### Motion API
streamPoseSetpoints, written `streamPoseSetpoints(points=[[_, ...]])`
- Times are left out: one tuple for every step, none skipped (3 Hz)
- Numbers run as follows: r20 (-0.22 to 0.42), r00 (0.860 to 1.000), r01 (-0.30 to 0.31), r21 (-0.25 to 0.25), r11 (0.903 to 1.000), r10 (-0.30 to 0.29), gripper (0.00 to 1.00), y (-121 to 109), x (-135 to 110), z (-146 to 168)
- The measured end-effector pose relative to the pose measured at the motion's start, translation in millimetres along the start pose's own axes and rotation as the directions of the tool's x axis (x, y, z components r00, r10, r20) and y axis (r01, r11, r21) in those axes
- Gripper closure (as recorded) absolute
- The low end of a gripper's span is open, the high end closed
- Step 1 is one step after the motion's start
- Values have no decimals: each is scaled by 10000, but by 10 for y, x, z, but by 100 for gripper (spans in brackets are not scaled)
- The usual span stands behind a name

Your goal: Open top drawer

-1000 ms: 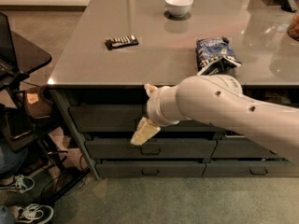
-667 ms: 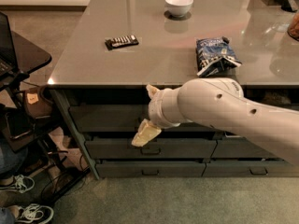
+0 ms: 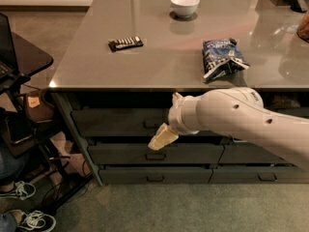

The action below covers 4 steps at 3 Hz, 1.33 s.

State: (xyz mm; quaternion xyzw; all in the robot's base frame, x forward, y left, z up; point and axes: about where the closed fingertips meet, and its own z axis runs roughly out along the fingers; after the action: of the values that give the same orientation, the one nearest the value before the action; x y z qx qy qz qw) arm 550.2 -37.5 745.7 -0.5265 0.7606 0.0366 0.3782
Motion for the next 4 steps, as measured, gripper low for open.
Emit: streamPoseSetpoints(points=[[8,10000,11,-6,10000,-11,0,4,-7,1],[39,10000,3,1,10000,-3,0,-47,81,269],[-151,9997,-175,188,9997,177,0,-279,202,742],[-292,9993,-225,176,9996,230,0,-295,217,815]])
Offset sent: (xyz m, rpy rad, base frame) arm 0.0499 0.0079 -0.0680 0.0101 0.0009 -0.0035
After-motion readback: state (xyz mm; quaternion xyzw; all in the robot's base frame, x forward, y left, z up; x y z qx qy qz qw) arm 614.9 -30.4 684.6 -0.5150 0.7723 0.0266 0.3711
